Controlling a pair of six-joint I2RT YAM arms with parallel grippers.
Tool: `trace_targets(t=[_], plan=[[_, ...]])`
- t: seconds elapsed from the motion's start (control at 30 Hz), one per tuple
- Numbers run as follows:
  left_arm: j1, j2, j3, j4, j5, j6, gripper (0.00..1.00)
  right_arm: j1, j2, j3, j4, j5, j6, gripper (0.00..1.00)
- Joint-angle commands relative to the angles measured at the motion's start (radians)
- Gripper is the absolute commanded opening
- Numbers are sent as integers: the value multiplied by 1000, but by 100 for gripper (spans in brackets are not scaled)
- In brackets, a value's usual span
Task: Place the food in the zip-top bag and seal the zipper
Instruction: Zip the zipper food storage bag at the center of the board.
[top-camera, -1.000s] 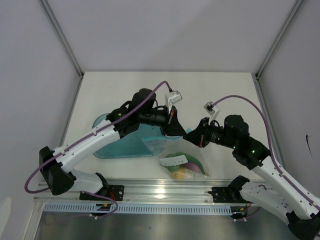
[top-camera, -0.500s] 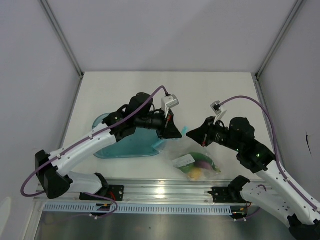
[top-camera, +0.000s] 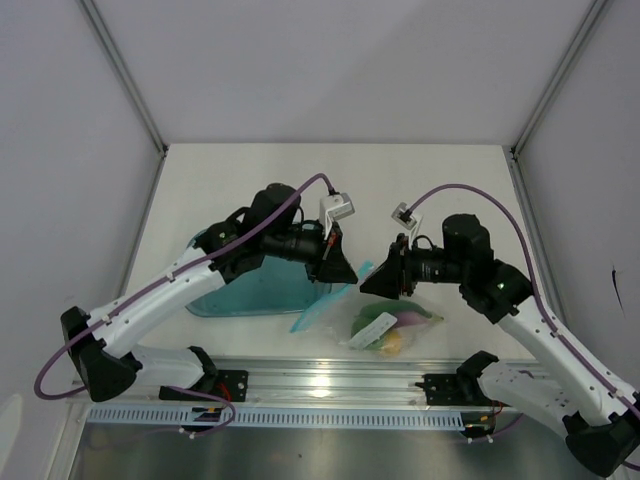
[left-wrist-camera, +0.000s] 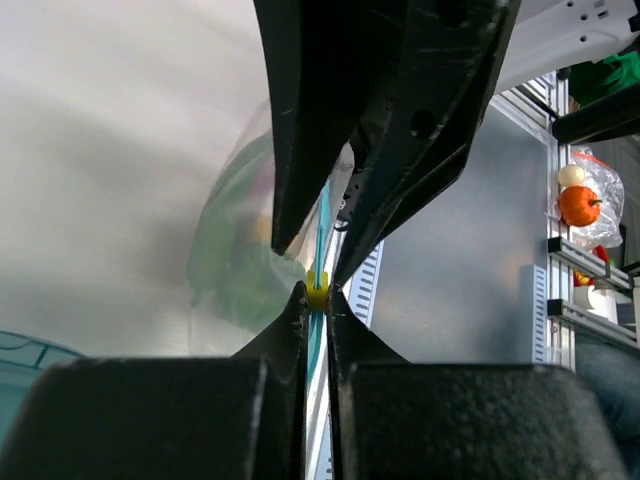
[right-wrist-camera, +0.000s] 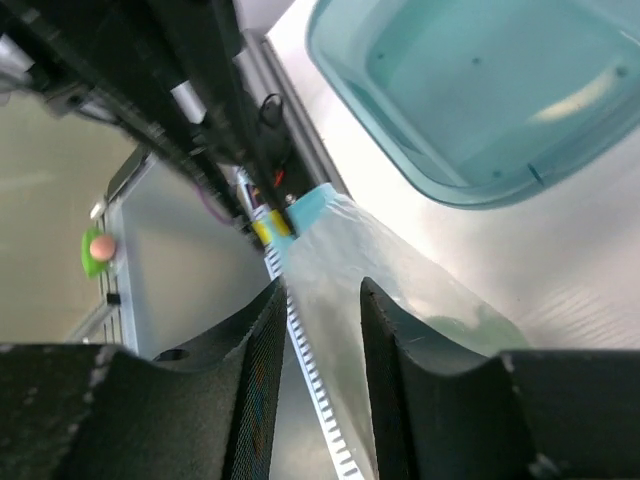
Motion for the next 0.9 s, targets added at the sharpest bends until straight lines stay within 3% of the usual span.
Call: trace_targets(t=[0.0,0.23,0.37,0.53,0.7,0.8,0.87], plan=[[-2,14,101,-43,32,51,1,-5,-5,114,-79,-107,-124,39],[0,52,186,-131,68,103,1,-7,59,203,-157,-251,-219,35],[0,65,195,-166,99,120,1,-13,130,273,-224,-305,-296,26],[0,68,195,-201,105,134,1,-11,217,329,-287,-349,-345,22],[0,66,186,-201,105,134,1,-8,253,375,-324,-354,-380,0],[0,71,184,-195,114,131,1,4,259,385,-332,-334,-383,0],[0,75,183,-200,115,128,1,18,244,385,-297,-183,-354,0]])
